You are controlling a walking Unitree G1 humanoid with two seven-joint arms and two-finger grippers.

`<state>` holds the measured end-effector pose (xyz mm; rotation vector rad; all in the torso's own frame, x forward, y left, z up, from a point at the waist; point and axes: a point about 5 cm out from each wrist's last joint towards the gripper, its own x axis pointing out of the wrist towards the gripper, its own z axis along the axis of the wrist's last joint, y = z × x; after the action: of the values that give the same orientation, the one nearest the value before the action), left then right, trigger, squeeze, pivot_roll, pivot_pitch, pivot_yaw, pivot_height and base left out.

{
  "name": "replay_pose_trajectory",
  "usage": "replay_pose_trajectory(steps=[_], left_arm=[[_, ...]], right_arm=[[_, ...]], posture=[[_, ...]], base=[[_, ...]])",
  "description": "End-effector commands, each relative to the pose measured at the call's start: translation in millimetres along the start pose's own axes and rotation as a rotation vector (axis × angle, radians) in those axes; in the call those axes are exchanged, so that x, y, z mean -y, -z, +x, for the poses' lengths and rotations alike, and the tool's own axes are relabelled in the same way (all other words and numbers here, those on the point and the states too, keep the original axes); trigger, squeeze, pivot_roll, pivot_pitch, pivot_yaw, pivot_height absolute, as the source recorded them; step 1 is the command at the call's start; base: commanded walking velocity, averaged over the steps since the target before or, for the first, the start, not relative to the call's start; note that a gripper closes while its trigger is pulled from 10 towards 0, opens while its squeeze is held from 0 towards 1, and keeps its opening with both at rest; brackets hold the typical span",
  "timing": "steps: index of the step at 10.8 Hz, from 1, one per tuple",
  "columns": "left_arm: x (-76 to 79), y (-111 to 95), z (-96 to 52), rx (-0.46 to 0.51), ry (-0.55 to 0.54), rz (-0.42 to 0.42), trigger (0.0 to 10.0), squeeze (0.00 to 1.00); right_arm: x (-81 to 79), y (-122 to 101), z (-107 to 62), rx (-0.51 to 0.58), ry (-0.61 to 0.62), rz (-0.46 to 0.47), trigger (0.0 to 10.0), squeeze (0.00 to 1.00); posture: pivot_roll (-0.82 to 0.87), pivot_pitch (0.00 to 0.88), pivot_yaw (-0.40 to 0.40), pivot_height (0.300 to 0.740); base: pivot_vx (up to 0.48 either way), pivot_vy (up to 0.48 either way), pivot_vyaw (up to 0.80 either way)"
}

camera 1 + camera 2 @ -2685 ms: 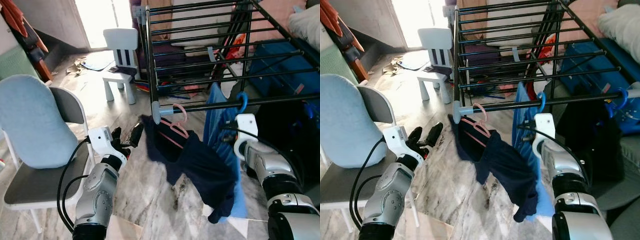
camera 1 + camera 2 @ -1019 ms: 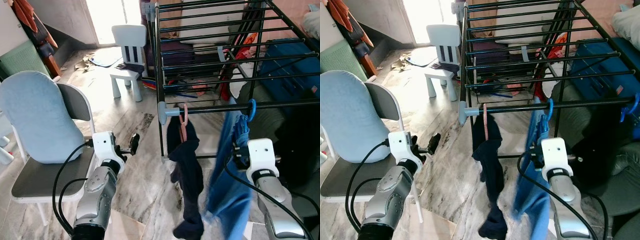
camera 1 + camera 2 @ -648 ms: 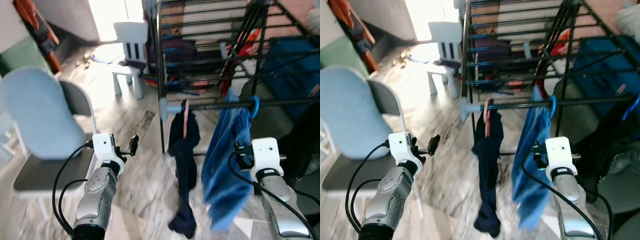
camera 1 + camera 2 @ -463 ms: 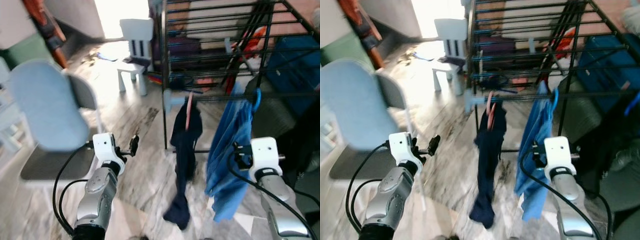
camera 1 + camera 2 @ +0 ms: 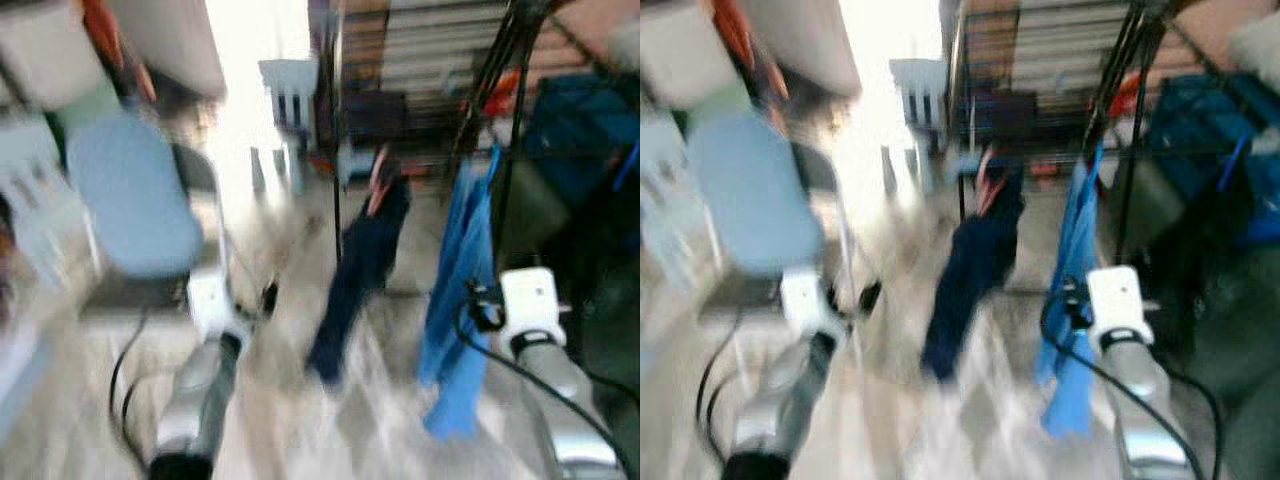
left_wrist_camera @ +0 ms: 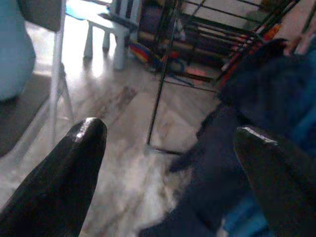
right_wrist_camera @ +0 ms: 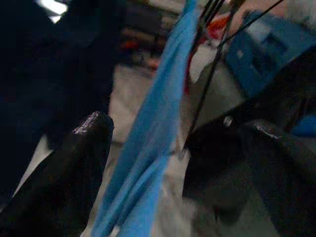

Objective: Hang hanger

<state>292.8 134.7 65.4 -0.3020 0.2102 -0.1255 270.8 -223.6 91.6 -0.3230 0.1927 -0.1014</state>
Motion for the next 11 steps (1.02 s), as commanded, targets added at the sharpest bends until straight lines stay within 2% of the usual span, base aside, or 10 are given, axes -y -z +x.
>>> replay_pose_trajectory(steps=[1, 2, 4, 5, 6, 8, 10, 11], left_arm=[[-3.7, -2.7, 0.9, 0.008, -0.016, 0.017, 10.0, 0.00], [-6.4, -2.7, 2.5, 0.012, -0.025, 0.026, 10.0, 0.00], [-17.8, -1.5, 4.4, 0.020, -0.074, 0.065, 10.0, 0.00], [-31.9, 2.4, 1.0, 0.012, -0.143, 0.111, 10.0, 0.00], [-38.6, 4.3, -0.9, 0.013, -0.172, 0.139, 10.0, 0.00], [-68.0, 14.8, -9.5, -0.020, -0.289, 0.197, 10.0, 0.00], [-80.8, 19.5, -11.6, -0.050, -0.335, 0.243, 10.0, 0.00], [-90.3, 23.0, -15.2, -0.074, -0.368, 0.253, 10.0, 0.00]], right_arm=[[-1.8, -5.4, 2.8, 0.022, -0.009, -0.001, 10.0, 0.65], [-8.9, -2.5, 5.5, 0.013, -0.044, 0.001, 10.0, 0.00], [-24.5, -4.8, 12.8, 0.031, -0.103, 0.026, 10.0, 0.00], [-33.6, -10.4, 17.9, 0.054, -0.146, 0.020, 10.0, 0.00], [-36.2, -12.1, 20.3, 0.062, -0.157, 0.015, 10.0, 0.00], [-43.3, -16.5, 29.4, 0.084, -0.177, 0.018, 10.0, 0.00], [-49.2, -14.2, 32.3, 0.085, -0.200, 0.033, 10.0, 0.00], [-55.7, -12.4, 35.3, 0.078, -0.216, 0.043, 10.0, 0.00]], posture=[[-0.25, 0.000, 0.104, 0.740], [-0.25, 0.000, 0.101, 0.740], [-0.23, 0.000, 0.085, 0.740], [-0.21, 0.000, 0.070, 0.740], [-0.20, 0.000, 0.064, 0.740], [-0.18, 0.000, 0.064, 0.740], [-0.17, 0.000, 0.067, 0.740], [-0.16, 0.000, 0.062, 0.740]], base=[[-0.364, 0.000, 0.00], [-0.364, 0.000, 0.00], [0.000, 0.000, 0.00], [0.000, 0.000, 0.00], [0.000, 0.000, 0.00], [0.000, 0.000, 0.65], [0.000, 0.000, 0.66], [0.000, 0.000, 0.00]])
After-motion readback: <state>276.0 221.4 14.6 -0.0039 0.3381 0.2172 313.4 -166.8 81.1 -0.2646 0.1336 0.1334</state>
